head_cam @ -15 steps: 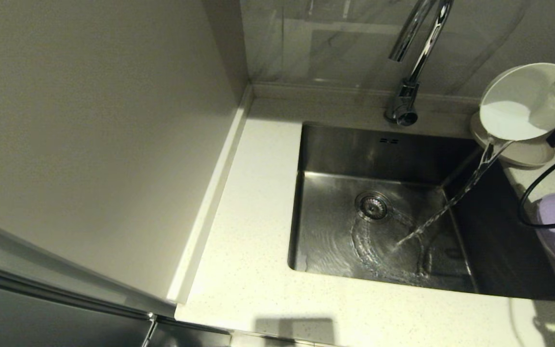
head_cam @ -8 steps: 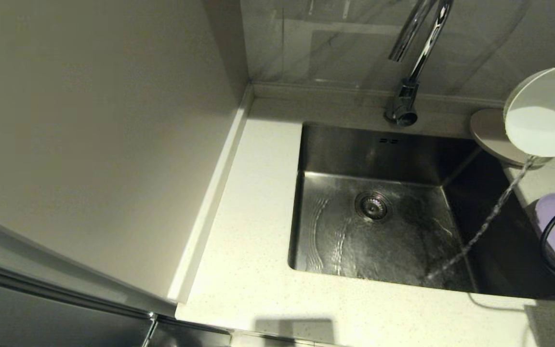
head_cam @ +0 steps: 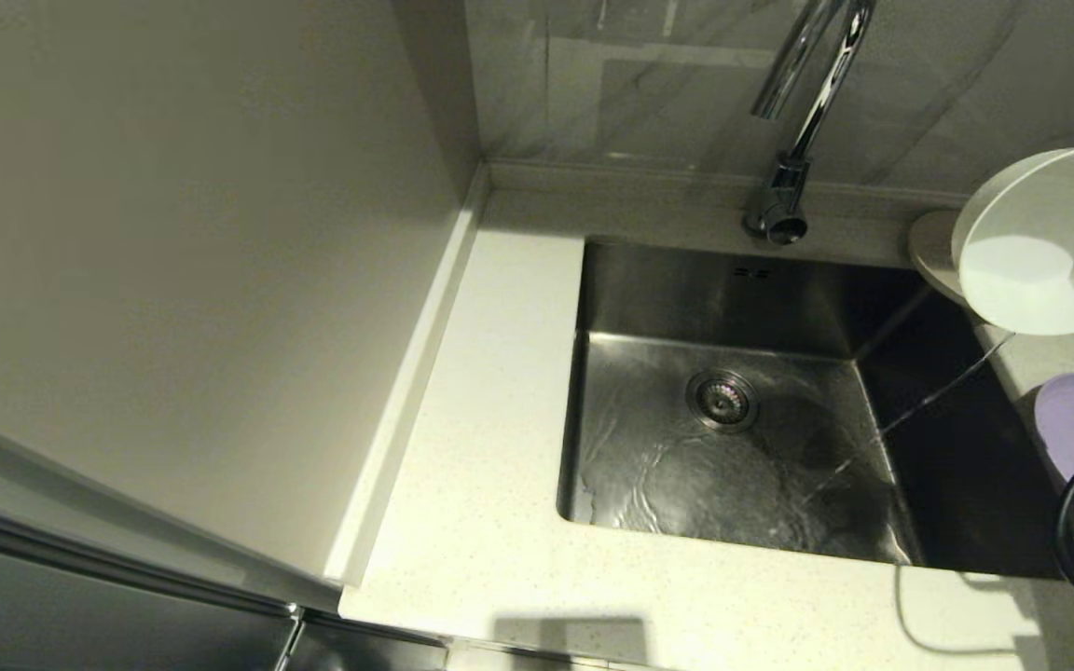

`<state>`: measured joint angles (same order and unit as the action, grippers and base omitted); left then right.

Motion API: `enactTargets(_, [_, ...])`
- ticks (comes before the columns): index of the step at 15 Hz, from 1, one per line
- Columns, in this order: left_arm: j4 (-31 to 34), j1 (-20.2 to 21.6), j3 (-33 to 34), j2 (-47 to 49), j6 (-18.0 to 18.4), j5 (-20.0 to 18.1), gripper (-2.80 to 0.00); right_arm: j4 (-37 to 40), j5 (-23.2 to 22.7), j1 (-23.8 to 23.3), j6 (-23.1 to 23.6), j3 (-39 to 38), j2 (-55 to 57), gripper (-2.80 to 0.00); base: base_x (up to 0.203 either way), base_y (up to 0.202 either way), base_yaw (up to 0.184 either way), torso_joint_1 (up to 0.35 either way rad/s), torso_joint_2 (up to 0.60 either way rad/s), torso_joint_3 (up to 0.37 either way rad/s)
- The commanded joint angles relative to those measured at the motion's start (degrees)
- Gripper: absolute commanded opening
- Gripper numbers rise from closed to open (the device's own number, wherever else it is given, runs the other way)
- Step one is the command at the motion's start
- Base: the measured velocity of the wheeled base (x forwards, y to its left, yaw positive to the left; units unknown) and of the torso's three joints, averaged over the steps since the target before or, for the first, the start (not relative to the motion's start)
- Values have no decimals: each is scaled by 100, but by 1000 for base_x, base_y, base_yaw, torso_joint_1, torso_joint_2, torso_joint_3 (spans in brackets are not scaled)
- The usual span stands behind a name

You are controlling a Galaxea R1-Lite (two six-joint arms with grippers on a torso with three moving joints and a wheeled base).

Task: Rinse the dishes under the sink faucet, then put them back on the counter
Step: Put a bowl back to the table from the sink

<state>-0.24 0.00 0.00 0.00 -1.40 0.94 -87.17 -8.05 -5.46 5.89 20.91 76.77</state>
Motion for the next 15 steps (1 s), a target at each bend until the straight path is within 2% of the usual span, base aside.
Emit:
enactTargets(1, [-2, 0, 0, -9, -1, 3, -280, -49, -4, 119, 35, -180, -180, -280, 0, 0, 0, 0, 0, 0])
enactTargets(3, [-2, 0, 0, -9, -1, 3, -280, -49, 12, 175, 293, -540, -239, -280, 0, 0, 0, 0, 0, 0])
enactTargets(5, [-2, 0, 0, -9, -1, 3, -280, -49, 44, 169, 795, -720, -74, -280, 0, 0, 0, 0, 0, 0])
enactTargets(7, [-2, 0, 0, -9, -1, 3, -280, -4, 150, 161, 1569, -260, 225, -280, 0, 0, 0, 0, 0, 0])
enactTargets(8, [-2, 0, 0, -9, -1, 3, -280, 342, 175, 160, 1922, -108, 280, -280, 0, 0, 0, 0, 0, 0])
enactTargets(11, [-2, 0, 0, -9, -1, 3, -280, 2399, 329, 141, 2604, 381, 26, -280, 0, 0, 0, 0, 0, 0])
enactTargets(13, [-2, 0, 0, -9, -1, 3, -280, 4014, 785, 135, 2972, 566, -536, -280, 0, 0, 0, 0, 0, 0])
enactTargets(15, [-2, 0, 0, -9, -1, 3, -280, 5412, 1496, 149, 3556, 755, -1021, -280, 0, 0, 0, 0, 0, 0])
